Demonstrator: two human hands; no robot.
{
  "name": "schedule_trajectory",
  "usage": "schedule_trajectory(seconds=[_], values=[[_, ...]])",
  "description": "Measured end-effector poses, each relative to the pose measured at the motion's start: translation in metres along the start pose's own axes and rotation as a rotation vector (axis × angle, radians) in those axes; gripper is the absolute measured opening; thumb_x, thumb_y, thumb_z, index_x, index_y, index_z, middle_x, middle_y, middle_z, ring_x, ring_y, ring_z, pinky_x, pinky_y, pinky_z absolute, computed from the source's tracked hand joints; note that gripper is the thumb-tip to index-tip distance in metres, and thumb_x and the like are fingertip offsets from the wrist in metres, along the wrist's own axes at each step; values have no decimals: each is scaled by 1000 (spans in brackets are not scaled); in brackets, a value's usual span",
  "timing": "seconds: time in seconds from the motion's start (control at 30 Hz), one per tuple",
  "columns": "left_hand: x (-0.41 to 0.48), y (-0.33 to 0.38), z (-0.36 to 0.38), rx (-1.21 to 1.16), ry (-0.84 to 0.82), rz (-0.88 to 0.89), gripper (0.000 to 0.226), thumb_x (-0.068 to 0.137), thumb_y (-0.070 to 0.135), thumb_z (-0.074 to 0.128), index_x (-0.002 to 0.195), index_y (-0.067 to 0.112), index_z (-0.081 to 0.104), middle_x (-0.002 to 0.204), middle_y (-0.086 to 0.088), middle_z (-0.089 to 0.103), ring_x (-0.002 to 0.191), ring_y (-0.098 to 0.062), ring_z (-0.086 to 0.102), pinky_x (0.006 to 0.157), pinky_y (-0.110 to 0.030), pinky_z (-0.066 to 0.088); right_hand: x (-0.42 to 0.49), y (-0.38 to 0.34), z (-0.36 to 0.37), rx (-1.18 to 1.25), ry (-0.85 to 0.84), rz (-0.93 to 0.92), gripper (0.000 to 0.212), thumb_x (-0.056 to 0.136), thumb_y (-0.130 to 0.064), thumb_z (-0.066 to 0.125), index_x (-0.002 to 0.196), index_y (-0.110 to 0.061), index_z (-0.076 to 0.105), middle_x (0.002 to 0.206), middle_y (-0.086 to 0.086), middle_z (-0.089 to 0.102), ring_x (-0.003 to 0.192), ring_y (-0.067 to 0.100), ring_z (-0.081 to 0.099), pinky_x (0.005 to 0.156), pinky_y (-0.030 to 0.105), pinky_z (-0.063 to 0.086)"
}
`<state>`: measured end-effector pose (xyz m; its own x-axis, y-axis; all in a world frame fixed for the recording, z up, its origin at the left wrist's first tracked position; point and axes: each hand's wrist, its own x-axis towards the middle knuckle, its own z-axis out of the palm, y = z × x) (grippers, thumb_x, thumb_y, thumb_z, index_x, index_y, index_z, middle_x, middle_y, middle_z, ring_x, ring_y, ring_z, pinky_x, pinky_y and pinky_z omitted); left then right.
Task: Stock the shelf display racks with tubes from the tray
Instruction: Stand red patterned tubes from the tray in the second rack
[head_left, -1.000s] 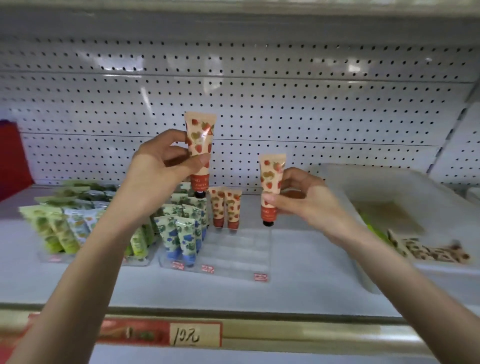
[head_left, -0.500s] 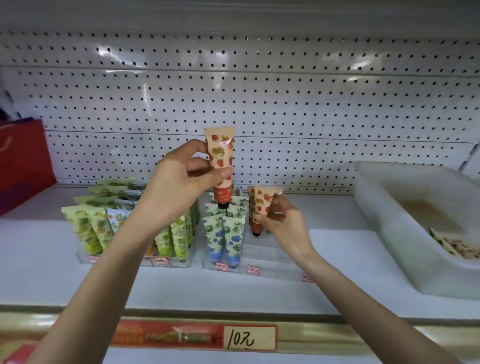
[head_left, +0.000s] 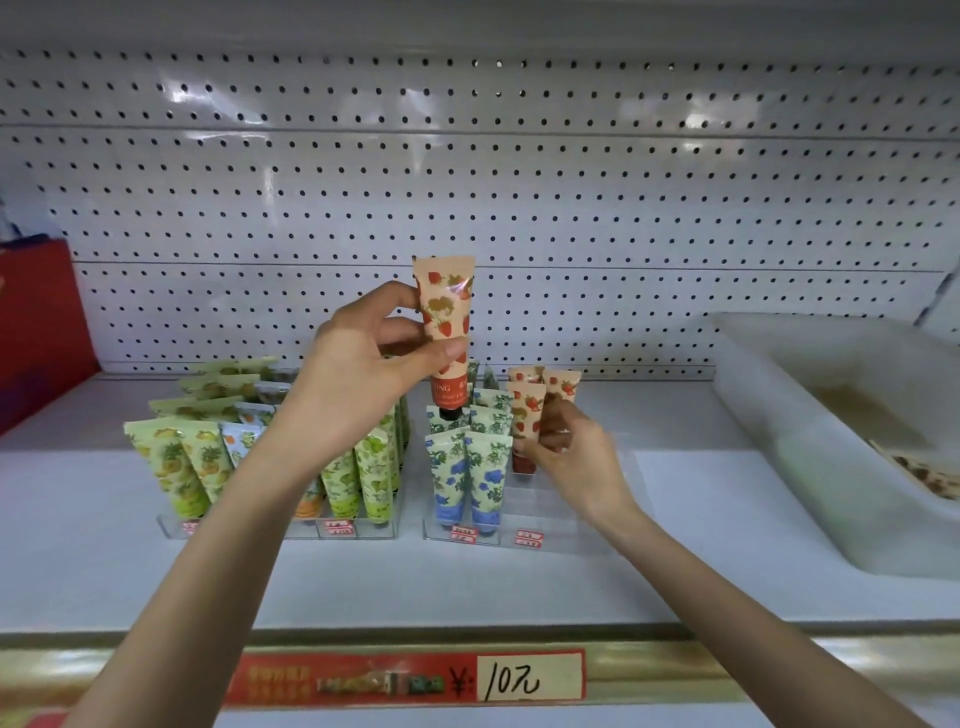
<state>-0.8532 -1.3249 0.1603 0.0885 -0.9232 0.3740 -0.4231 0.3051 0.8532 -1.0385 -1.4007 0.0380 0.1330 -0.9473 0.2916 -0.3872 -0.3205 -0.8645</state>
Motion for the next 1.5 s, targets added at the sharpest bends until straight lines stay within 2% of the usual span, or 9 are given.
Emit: schedule_trajectory(seconds=[0.3,0.47,0.57,0.8,0.93,1.07,1.17,1.3,1.5], values=[[-4,-2,3,9,-33,21,29,79,25,70,104,18,58,87,8,73,82,-5,67,77,-17,50,-4,-4,-9,32,13,-8,26,78,-11,74,99,-6,60,86,-7,64,75,-1,59,61,2,44],[-3,-1,10,21,-15,80,16,77,22,72,90,24,61,94,13,68,85,4,62,75,-8,47,-6,-25,-33,38,102,-82,14,88,-20,63,101,-14,61,93,-12,64,88,-2,59,71,-1,41],[-1,3,18,-8,-23,85,18,76,20,73,89,25,62,90,14,68,83,4,62,74,-7,47,-12,-51,-43,102,30,-165,9,89,-27,60,96,-21,61,93,-14,66,90,1,62,77,9,47],[1,13,38,-1,-81,155,24,74,22,76,95,18,65,90,10,71,88,-3,65,91,-33,49,-23,-84,-46,244,-161,-268,26,78,-20,69,101,-11,63,93,-8,67,86,1,63,73,14,49],[1,15,44,14,-86,179,25,74,22,76,96,17,65,91,8,71,88,-5,65,89,-32,51,-22,-82,-47,207,-103,-283,24,80,-22,69,102,-14,63,95,-7,69,91,9,65,80,26,53],[0,11,45,75,-46,174,26,76,28,74,98,21,63,95,10,68,94,-4,63,90,-30,49,-19,-75,-48,179,-77,-278,22,82,-13,69,103,-14,61,99,-5,69,91,8,66,81,21,52],[-5,7,40,257,-2,179,34,83,43,63,113,27,58,109,15,64,104,-2,57,93,-29,45,-13,-58,-50,153,-32,-195,22,81,-14,71,101,-12,61,98,-4,69,92,11,66,81,20,52],[-14,-9,36,738,42,293,63,86,65,35,130,22,51,125,1,60,114,-20,55,97,-36,38,-5,-31,-51,89,26,-86,21,80,-17,73,97,-14,62,95,-6,68,93,10,64,84,19,49],[-22,-32,37,1018,-191,230,92,73,75,-5,145,26,23,151,5,28,139,-15,24,114,-41,12,1,-8,-41,106,46,16,26,79,-13,74,99,-15,58,94,-5,66,92,14,64,80,21,51]])
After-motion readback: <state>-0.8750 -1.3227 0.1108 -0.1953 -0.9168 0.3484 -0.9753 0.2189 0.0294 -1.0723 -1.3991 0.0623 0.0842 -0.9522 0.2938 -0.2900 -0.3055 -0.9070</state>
